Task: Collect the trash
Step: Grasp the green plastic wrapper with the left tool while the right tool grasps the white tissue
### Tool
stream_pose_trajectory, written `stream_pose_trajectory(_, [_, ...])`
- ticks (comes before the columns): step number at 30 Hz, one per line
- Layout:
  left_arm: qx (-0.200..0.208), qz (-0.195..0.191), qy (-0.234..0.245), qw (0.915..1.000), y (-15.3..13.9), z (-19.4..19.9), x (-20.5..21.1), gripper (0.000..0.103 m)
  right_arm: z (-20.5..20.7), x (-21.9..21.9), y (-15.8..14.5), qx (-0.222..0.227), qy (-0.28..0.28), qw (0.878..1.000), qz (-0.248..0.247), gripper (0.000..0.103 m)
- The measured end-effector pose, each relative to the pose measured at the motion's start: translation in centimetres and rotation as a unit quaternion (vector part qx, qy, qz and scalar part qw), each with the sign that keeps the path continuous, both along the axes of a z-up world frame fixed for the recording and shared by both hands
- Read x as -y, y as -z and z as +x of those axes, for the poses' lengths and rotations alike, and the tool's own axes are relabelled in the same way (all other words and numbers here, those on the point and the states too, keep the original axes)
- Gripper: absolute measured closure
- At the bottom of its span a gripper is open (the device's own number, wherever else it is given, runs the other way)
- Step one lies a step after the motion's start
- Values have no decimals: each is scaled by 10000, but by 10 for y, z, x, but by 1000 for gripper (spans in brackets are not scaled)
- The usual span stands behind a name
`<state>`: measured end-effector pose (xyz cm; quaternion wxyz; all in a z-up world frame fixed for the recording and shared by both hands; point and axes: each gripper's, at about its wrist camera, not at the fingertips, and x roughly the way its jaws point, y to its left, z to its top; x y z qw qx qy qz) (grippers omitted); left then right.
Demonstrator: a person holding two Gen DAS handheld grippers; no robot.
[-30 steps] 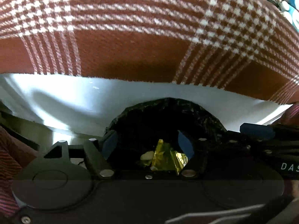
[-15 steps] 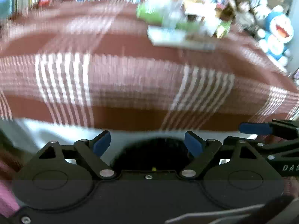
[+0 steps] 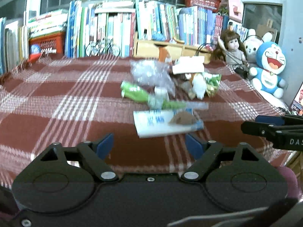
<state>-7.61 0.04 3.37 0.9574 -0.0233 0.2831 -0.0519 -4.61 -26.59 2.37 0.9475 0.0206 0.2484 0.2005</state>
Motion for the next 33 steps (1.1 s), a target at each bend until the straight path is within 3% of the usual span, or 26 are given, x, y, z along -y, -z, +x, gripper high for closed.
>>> stream_pose_trajectory(3, [-62,-171,-116,9998,-4,25,-7,24,16,7,-3,81,168,9998,-86,26])
stream_pose_trajectory(7, [-404,-1103,-266,9927,-1,69,-27,25,47,12,-4,169,364,9991,-127,26])
stream_pose_trajectory(9, [-660,-1276,-390,9889,5,95,-31,28,68,12,-5,128,424,9990,-92,32])
stream_pose_trajectory(11, [-886,-1320,-573,9856,13,114,-32,42,85,8,-4,39,413,9991,-18,43])
stream_pose_trajectory(14, [-1012,-1497,-610,9816,21,131,-32,45,101,-6,-3,57,250,9996,-110,48])
stream_pose_trajectory(18, [-929,-1443,-562,9836,23,146,-25,51,125,-22,-1,194,175,9992,-304,48])
stream_pose_trajectory(22, [-912,-1478,-502,9835,25,158,-20,55,151,-37,4,213,300,9971,-669,65])
stream_pose_trajectory(25, [-976,-1595,-412,9815,26,165,-17,57,164,-41,10,96,288,9969,-719,64])
stream_pose_trajectory(28, [-1025,-1726,-364,9790,32,170,-15,56,173,-47,18,9,195,9966,-804,57])
stream_pose_trajectory(30, [-985,-1639,-370,9808,32,170,-11,58,174,-51,22,23,166,9958,-895,65])
stream_pose_trajectory(32, [-957,-1578,-403,9820,30,169,-9,73,172,-53,21,33,151,9957,-910,69])
stream_pose_trajectory(33, [-938,-1589,-415,9820,28,167,-9,74,171,-53,20,42,132,9960,-882,72])
